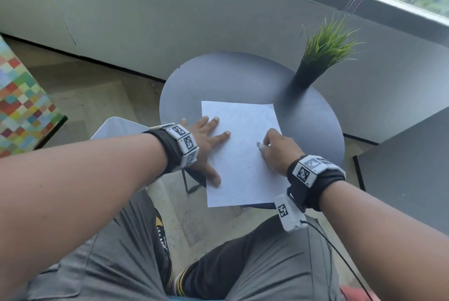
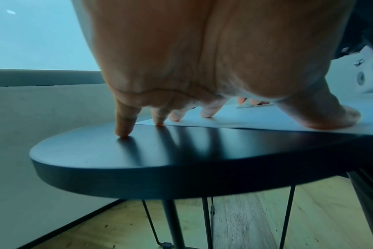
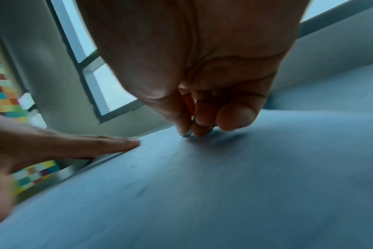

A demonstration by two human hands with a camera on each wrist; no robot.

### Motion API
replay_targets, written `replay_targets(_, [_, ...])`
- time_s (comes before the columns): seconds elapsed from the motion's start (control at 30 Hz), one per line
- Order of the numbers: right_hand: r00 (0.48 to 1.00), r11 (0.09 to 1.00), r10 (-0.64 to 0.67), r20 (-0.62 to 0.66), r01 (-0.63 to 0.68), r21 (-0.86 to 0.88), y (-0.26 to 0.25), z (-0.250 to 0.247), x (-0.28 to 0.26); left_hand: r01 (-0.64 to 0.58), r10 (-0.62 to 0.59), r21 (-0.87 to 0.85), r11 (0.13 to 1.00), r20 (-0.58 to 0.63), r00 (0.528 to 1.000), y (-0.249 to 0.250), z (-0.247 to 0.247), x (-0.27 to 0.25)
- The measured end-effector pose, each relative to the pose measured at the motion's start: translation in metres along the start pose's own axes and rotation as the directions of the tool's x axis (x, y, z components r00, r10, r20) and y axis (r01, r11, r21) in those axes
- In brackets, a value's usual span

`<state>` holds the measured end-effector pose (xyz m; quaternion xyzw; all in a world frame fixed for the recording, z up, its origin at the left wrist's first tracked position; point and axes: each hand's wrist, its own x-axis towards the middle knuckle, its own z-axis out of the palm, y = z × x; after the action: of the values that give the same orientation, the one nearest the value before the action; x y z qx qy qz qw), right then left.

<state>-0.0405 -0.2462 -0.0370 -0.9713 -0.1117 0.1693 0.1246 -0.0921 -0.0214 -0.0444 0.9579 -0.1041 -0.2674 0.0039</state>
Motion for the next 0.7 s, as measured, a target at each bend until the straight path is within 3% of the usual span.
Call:
replay_targets(0.07, [0.994,0.996,-0.092,0.051,0.093,-0.011,-0.020,0.010,-0.013,0.007,-0.007,-0.009,1.000,0.006,1.000,0.002,0.001,0.003])
replay_targets(0.17, [0.930,0.940,-0.318,0.186,0.335,-0.069,-0.043,0.023,-0.032,0.012,-0.012,0.008,1.000,-0.010,1.000,0.002,0.005,0.005])
replay_targets(0.2, [0.934,0.942,-0.308,0.182,0.326,-0.076,-0.041,0.021,-0.029,0.015,-0.015,0.006,1.000,-0.016,1.000,0.003,0.006,0.005])
replay_targets(0.33, [0.999,0.993,-0.038,0.012,0.039,-0.111,-0.019,0.003,0.003,0.029,-0.030,-0.025,0.999,-0.021,0.999,0.008,0.007,0.004])
replay_targets(0.37, [0.999,0.992,-0.040,-0.002,0.039,-0.121,-0.020,0.004,0.003,0.032,-0.033,-0.024,0.999,-0.019,0.999,0.009,0.007,0.005])
replay_targets(0.43, [0.984,0.975,-0.167,0.062,0.175,-0.141,-0.034,0.015,-0.009,0.037,-0.037,-0.022,0.999,-0.018,0.999,0.009,0.007,0.006])
replay_targets(0.5, [0.936,0.930,-0.314,0.161,0.337,-0.145,-0.045,0.026,-0.027,0.043,-0.043,-0.018,0.999,-0.017,0.999,0.008,0.009,0.006])
replay_targets(0.53, [0.931,0.925,-0.318,0.179,0.346,-0.157,-0.043,0.025,-0.028,0.044,-0.045,-0.016,0.999,-0.013,0.999,0.008,0.009,0.006])
replay_targets(0.67, [0.999,0.988,-0.047,0.026,0.050,-0.146,-0.014,0.000,0.006,0.045,-0.045,-0.010,0.999,-0.008,0.999,0.008,0.007,0.005])
replay_targets(0.7, [0.999,0.988,-0.041,0.013,0.042,-0.148,-0.014,0.000,0.006,0.046,-0.046,-0.010,0.999,-0.005,0.999,0.008,0.007,0.005])
